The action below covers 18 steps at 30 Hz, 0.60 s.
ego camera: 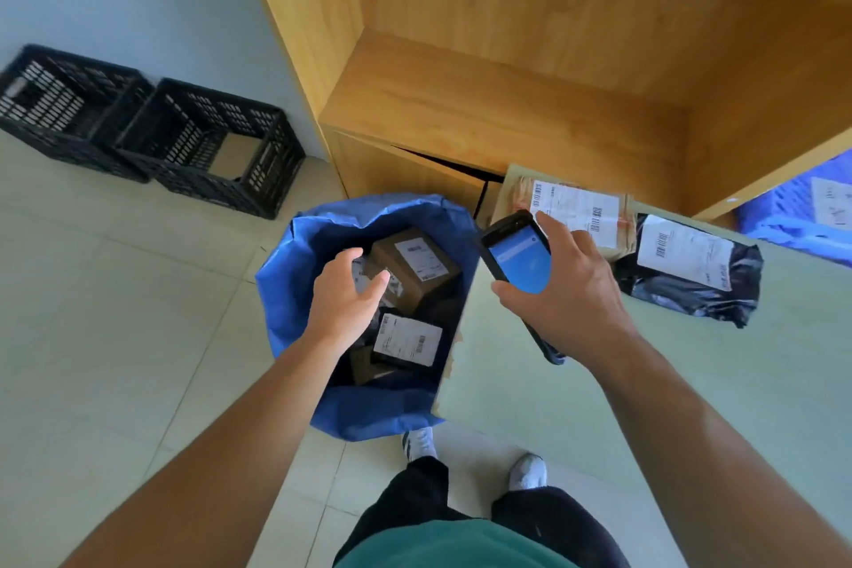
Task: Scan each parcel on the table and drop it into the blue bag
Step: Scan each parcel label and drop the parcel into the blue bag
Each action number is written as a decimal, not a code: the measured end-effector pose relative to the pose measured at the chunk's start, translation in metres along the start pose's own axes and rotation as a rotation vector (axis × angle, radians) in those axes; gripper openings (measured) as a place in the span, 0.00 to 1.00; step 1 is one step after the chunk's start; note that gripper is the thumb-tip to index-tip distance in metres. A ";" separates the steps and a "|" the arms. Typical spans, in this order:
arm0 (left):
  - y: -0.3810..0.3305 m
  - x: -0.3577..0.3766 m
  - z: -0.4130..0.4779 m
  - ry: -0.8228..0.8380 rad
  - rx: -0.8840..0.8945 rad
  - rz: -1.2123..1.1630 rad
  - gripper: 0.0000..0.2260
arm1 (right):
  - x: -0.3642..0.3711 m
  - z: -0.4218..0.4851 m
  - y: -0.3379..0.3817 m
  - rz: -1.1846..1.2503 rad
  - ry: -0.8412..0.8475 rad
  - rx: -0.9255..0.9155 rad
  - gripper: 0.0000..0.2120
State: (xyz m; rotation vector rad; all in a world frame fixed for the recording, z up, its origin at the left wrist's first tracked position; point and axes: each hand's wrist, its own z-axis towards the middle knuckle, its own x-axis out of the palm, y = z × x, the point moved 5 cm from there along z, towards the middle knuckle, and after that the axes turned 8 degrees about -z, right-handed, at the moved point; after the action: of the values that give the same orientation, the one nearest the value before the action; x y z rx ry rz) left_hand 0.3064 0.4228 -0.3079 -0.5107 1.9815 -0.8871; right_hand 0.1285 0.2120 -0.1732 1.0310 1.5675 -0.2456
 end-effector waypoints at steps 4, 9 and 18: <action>-0.036 0.027 0.006 0.059 0.083 -0.008 0.28 | -0.008 -0.002 -0.030 0.043 -0.015 0.057 0.43; -0.094 0.081 0.003 0.166 0.220 0.005 0.29 | -0.021 -0.003 -0.085 0.075 -0.028 0.127 0.43; -0.195 0.211 -0.010 0.387 0.469 0.177 0.31 | -0.060 0.000 -0.202 0.111 -0.075 0.261 0.43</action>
State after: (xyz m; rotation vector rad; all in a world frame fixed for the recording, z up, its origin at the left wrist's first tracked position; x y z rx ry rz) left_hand 0.1892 0.1628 -0.2748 0.1124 2.0188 -1.3607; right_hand -0.0205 0.0650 -0.1961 1.2925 1.4301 -0.4159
